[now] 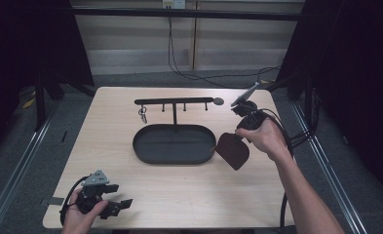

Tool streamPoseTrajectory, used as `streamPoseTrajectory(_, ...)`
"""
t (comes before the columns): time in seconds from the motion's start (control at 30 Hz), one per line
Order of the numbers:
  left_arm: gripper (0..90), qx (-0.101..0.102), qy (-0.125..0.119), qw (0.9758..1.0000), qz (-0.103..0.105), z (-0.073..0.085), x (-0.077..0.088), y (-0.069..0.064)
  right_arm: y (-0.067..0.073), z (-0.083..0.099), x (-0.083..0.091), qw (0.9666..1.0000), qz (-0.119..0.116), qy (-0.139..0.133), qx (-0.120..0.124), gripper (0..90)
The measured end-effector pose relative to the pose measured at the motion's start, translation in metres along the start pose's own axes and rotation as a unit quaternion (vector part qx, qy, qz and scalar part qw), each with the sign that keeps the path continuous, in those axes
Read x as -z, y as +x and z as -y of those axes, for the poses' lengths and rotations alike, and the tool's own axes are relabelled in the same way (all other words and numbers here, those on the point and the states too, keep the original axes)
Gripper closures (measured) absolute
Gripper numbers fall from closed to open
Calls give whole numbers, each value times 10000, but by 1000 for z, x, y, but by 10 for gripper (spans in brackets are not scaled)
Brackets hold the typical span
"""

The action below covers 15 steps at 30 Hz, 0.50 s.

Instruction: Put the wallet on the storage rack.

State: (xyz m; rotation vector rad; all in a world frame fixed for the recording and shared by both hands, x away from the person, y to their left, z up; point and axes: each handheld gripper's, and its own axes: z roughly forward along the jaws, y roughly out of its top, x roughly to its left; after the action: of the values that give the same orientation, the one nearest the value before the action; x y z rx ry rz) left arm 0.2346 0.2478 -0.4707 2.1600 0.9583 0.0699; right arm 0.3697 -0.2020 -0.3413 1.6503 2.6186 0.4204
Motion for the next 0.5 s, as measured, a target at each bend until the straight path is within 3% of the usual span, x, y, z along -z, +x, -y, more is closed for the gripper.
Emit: streamPoseTrajectory(0.5, 212, 20, -13, 10000, 50, 0, 0, 1, 10, -21, -5, 9993, -229, -274, -59, 848)
